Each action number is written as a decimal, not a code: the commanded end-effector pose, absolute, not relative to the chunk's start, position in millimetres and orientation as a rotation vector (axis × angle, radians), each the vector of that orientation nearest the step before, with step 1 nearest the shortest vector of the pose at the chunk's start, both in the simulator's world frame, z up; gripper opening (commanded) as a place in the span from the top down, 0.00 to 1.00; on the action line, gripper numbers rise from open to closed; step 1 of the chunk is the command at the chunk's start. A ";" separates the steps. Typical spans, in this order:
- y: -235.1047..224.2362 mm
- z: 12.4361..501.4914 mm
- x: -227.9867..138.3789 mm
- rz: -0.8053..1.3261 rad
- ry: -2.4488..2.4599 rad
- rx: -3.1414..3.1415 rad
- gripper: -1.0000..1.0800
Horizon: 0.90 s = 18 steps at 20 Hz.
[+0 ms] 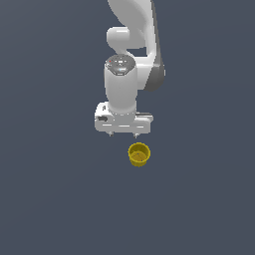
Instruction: Pick up the object and move it to a goal position.
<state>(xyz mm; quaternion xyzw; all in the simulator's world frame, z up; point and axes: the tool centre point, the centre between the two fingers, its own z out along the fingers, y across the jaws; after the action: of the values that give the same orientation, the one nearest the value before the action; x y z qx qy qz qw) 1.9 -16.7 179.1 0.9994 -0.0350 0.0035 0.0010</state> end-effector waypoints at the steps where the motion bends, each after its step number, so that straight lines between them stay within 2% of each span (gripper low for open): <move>1: -16.7 179.1 1.9 0.011 -0.110 3.138 0.38; 18: -2.4 166.2 2.3 0.028 -0.010 3.114 0.38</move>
<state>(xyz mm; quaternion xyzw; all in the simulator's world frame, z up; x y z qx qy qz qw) 1.6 -5.7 168.9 0.9999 -0.0075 0.0061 0.0111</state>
